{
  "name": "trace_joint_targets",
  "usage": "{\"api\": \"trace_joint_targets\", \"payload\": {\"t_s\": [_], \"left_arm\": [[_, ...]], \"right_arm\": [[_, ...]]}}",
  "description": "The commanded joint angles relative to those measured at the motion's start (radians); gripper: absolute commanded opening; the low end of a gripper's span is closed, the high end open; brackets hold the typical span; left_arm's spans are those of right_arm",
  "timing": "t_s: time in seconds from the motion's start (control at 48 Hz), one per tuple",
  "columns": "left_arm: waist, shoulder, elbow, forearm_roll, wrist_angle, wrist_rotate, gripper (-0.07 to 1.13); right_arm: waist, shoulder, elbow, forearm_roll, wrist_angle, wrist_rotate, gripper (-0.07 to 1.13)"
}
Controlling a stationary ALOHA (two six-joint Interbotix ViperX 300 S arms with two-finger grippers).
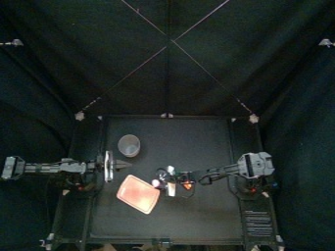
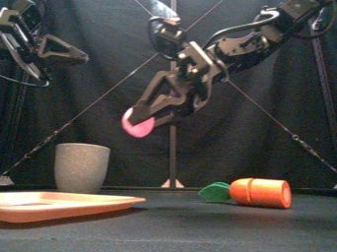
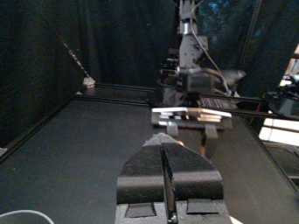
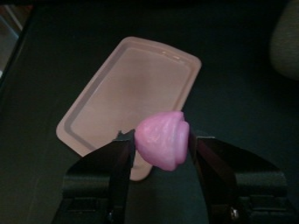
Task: Pick the pink ball then place it on the pink plate
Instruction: Place pink ball on the pink plate
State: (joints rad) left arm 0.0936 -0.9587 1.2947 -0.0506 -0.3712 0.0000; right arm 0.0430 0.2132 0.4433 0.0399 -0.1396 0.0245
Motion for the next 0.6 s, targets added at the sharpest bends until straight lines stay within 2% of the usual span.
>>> {"api": "trace_joint_targets", "payload": {"t_s": [0.021,0.208,0.479,0.604], "left_arm": [[0.000,0.002,-0.014,0.002,-0.008,0.003,-0.01],[-0.002,0.002,-0.012,0.005,-0.008,0.003,-0.01],[-0.002,0.000,-0.009,0.005,-0.003,0.003,-0.01],[0.003,0.000,-0.009,0.005,-0.005,0.003,-0.01]], "right_arm": [[0.014,0.086,-0.146,-0.005,-0.012,0.000,0.66],[0.048,0.219,-0.301,-0.002,0.002,0.003,0.66],[0.048,0.284,-0.351,0.028,0.044,0.005,0.67],[0.046,0.285,-0.351,0.060,0.043,0.003,0.76]]}}
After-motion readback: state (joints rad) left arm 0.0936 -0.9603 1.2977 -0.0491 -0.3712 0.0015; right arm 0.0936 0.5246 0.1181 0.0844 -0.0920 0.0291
